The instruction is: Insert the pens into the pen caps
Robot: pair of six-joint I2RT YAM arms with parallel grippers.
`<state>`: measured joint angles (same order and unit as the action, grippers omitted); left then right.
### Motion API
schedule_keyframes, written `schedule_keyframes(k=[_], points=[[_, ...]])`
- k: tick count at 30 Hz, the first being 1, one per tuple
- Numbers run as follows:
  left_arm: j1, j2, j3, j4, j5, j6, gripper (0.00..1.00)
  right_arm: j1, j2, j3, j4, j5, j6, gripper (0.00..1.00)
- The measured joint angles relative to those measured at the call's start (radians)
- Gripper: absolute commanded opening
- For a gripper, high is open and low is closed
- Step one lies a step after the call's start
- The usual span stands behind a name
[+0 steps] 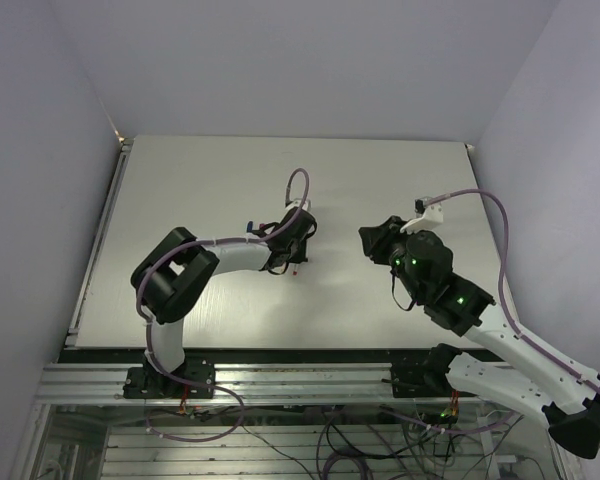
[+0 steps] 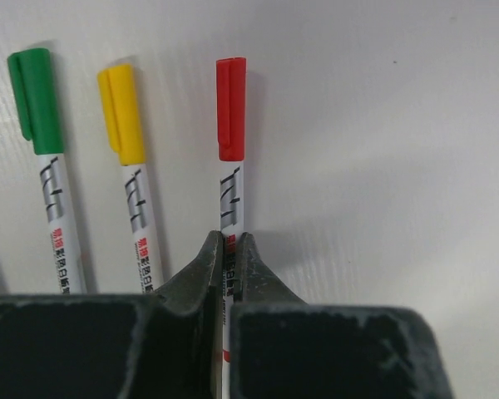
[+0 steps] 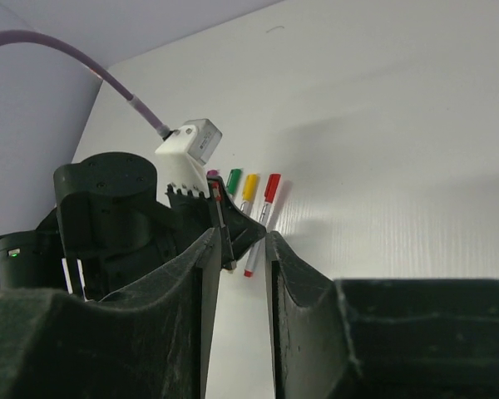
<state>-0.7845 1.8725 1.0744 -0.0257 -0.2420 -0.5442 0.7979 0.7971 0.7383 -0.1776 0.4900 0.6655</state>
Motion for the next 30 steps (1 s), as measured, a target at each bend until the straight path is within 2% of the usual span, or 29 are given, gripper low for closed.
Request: schedule_keyframes(k=[7,13,21,30], points=[[0.005,0.019,0.021,-0.028,-0.027,-0.011,0.22,0.0,-0.005,-0.012,-0.014,0.002,0.004,0.26],[0.005,0.023,0.034,-0.053,-0.045,-0.014,0.52,0.0,-0.006,-0.019,-0.015,0.005,0.004,0.26],[0.005,-0.017,0.049,-0.1,-0.069,-0.012,0.54,0.0,-0.006,-0.019,-0.013,0.008,0.003,0.25],[0.005,-0.254,0.105,-0.137,-0.069,0.002,0.52,0.0,-0.015,-0.027,-0.016,0.072,0.003,0.24]])
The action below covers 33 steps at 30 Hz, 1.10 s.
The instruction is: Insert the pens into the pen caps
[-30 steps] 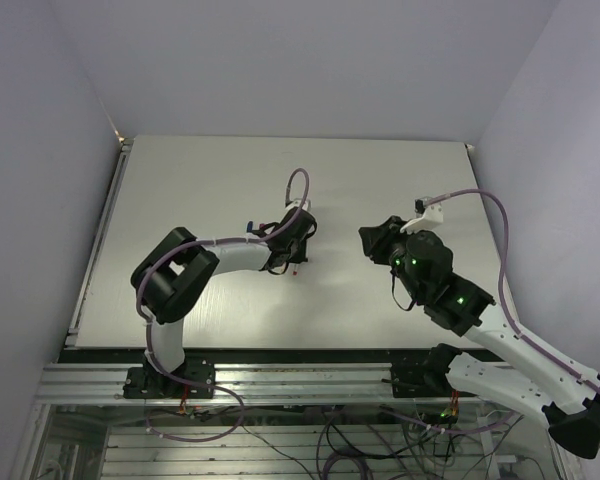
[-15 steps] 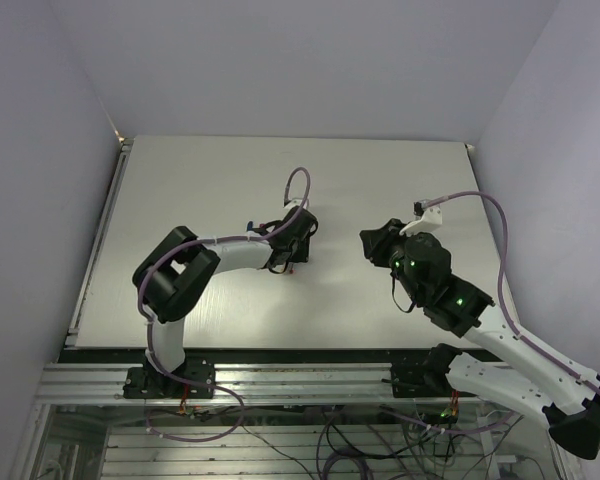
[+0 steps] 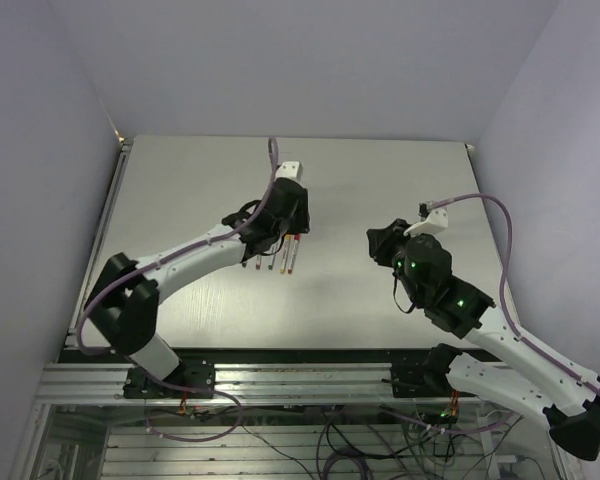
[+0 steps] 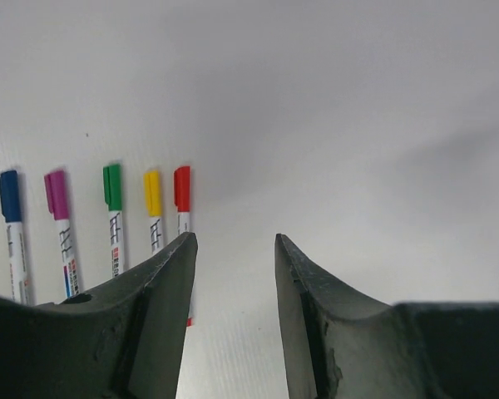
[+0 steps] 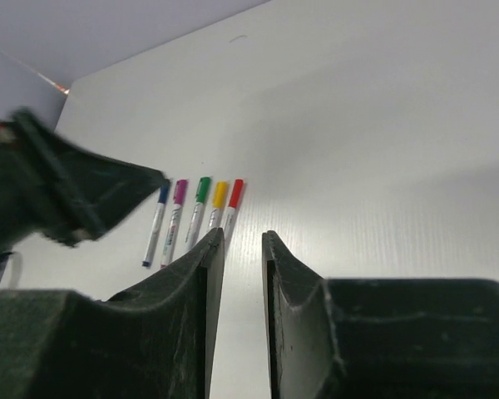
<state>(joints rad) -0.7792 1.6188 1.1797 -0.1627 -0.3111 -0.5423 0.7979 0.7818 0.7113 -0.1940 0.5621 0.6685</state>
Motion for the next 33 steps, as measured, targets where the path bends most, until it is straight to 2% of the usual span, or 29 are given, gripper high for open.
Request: schedule_keyframes(k=[5,8,12,17,18,21,24,33], points=[[0.003,-0.129,-0.01,-0.014,-0.002,0.007,0.53,-0.021,0.001,-0.001,-0.042,0.051,0.0,0.24],[0.009,-0.206,-0.058,-0.026,-0.003,0.008,0.53,-0.075,0.001,-0.005,-0.072,0.055,-0.003,0.22],[0.058,-0.33,-0.169,-0.062,-0.009,0.008,0.56,-0.202,-0.014,-0.027,-0.088,0.023,-0.013,0.21],[0.172,-0.533,-0.287,-0.138,-0.039,-0.003,0.58,-0.394,-0.047,-0.047,-0.111,-0.057,-0.035,0.2],[0.197,-0.581,-0.301,-0.154,-0.046,-0.008,0.58,-0.433,-0.05,-0.047,-0.111,-0.074,-0.041,0.21],[0.227,-0.672,-0.308,-0.193,-0.063,-0.016,0.58,-0.513,-0.046,-0.045,-0.116,-0.119,-0.062,0.38],[0.228,-0.728,-0.308,-0.224,-0.072,-0.024,0.58,-0.535,-0.035,-0.04,-0.132,-0.15,-0.095,0.5],[0.228,-0.808,-0.343,-0.311,-0.089,-0.05,0.58,-0.535,-0.106,-0.002,-0.193,-0.129,-0.08,0.54]])
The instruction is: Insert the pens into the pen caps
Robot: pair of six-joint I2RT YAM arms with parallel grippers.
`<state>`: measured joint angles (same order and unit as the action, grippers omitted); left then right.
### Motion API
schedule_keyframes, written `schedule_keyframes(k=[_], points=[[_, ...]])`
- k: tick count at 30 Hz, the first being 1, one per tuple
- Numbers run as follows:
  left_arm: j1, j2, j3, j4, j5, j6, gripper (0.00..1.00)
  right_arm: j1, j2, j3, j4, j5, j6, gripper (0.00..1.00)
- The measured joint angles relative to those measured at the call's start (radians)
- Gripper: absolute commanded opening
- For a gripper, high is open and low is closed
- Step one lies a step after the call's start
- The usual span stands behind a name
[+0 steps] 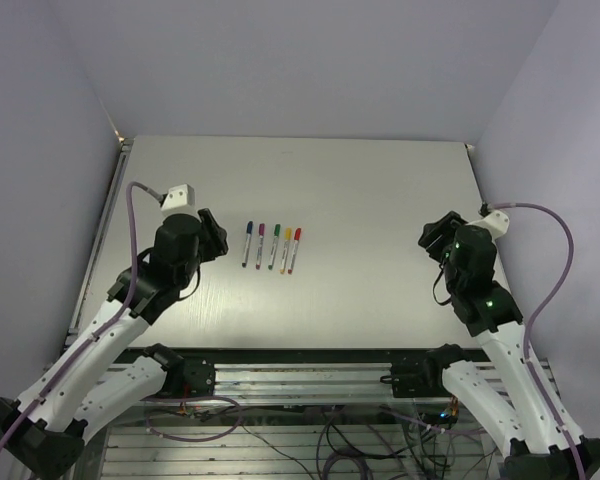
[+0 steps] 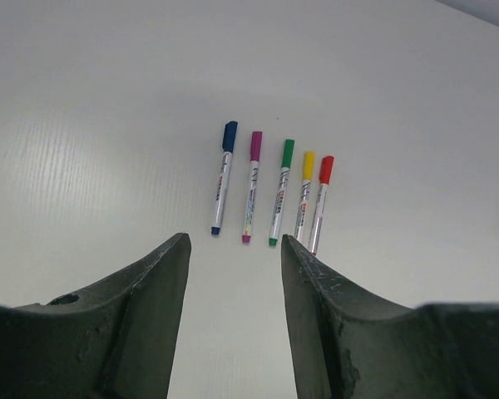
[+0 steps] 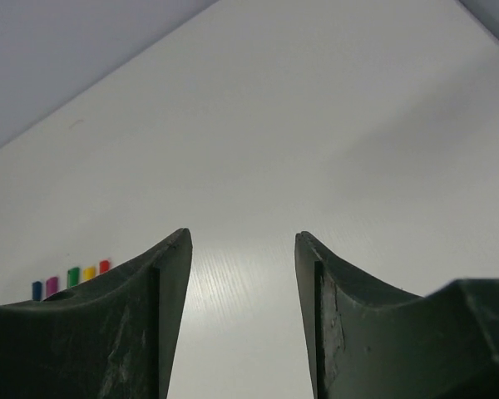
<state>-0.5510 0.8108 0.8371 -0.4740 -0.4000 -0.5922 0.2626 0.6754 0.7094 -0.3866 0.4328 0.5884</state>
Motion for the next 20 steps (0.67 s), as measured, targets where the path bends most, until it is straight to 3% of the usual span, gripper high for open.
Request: schedule_keyframes(k=[10,17,20], points=[[0.0,-0.042,-0.002,-0.052,-0.023,-0.011,0.57,0.0,0.054,0.043,-0.126,0.083,0.198,0.52],[0.0,-0.045,-0.002,-0.056,-0.023,-0.02,0.57,0.0,0.065,0.047,-0.166,0.112,0.25,0.46],[0.0,-0.045,-0.002,-0.056,-0.023,-0.022,0.57,0.0,0.056,0.047,-0.167,0.124,0.262,0.5]])
